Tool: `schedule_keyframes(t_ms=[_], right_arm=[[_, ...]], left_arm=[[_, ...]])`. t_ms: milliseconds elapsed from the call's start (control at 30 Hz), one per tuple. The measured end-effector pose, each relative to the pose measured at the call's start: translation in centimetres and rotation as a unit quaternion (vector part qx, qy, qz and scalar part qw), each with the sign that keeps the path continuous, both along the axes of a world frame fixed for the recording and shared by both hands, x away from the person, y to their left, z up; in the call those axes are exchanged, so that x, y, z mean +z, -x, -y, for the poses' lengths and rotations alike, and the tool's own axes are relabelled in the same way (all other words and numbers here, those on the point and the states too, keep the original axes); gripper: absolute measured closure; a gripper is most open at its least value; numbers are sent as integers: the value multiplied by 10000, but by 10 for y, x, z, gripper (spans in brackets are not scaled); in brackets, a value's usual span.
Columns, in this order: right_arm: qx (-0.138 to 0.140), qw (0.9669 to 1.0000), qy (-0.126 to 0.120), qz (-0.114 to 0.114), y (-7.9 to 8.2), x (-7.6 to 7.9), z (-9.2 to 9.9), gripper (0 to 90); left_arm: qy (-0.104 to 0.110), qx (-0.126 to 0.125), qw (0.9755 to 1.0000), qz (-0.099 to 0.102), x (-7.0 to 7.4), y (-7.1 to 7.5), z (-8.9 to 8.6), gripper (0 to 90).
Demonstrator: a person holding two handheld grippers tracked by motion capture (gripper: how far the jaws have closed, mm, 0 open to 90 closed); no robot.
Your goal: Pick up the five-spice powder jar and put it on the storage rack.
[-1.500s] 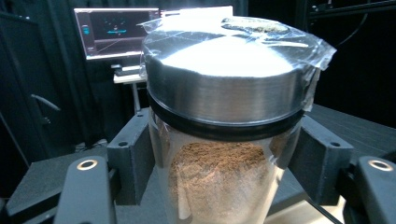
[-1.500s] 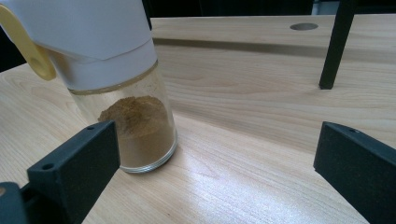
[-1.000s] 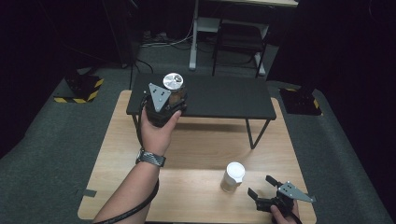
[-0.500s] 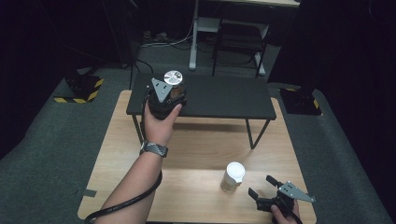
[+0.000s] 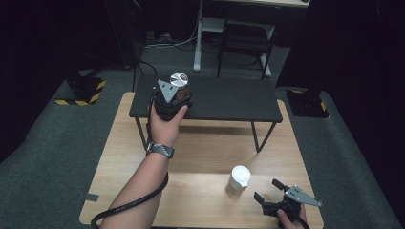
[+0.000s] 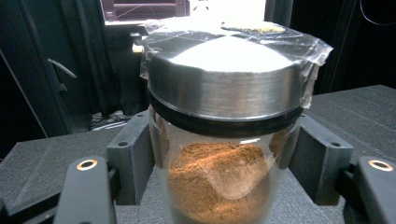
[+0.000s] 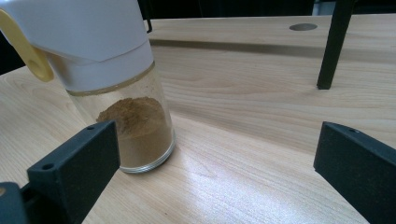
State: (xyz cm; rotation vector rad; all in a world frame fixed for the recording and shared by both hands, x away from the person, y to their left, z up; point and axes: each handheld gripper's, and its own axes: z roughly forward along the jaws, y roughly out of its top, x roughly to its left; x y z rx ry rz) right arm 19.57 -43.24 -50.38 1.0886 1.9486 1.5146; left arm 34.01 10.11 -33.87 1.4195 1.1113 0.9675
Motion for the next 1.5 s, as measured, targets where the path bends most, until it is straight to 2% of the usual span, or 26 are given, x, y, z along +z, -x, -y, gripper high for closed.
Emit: schedule_keyframes(t_ms=[367, 867, 967, 1000, 1067, 1133, 1200, 1333, 1400, 1500], right_arm=[[23, 10000, 20, 2, -1, 0, 0, 0], [25, 10000, 28, 4, -1, 0, 0, 0], [29, 10000, 28, 8, -1, 0, 0, 0], [29, 10000, 28, 8, -1, 0, 0, 0], [27, 10000, 23, 3, -1, 0, 0, 0], [32, 10000, 24, 3, -1, 0, 0, 0], [32, 10000, 24, 2, -1, 0, 0, 0], [20, 10000, 17, 9, 0, 0, 0, 0], [16, 10000, 15, 12, 0, 0, 0, 0], [16, 10000, 11, 8, 0, 0, 0, 0]], left_arm=[[56, -28, 10000, -28, -2, -8, 0, 308], [63, -77, 10000, -4, -4, -8, -3, 305], [85, -102, 9999, -7, -3, -8, -3, 226], [105, -109, 9999, 2, -4, -7, -4, 226], [12, -57, 10000, 51, -4, -6, -1, 155], [-7, -55, 10000, 57, -3, -6, 0, 127], [-50, 2, 10000, 62, -3, -5, 2, 47], [3, -18, 10000, 39, -1, -7, 3, 6], [-7, 51, 10000, -17, 1, -7, 6, 5], [22, 31, 10000, 1, 1, -6, 4, 5]])
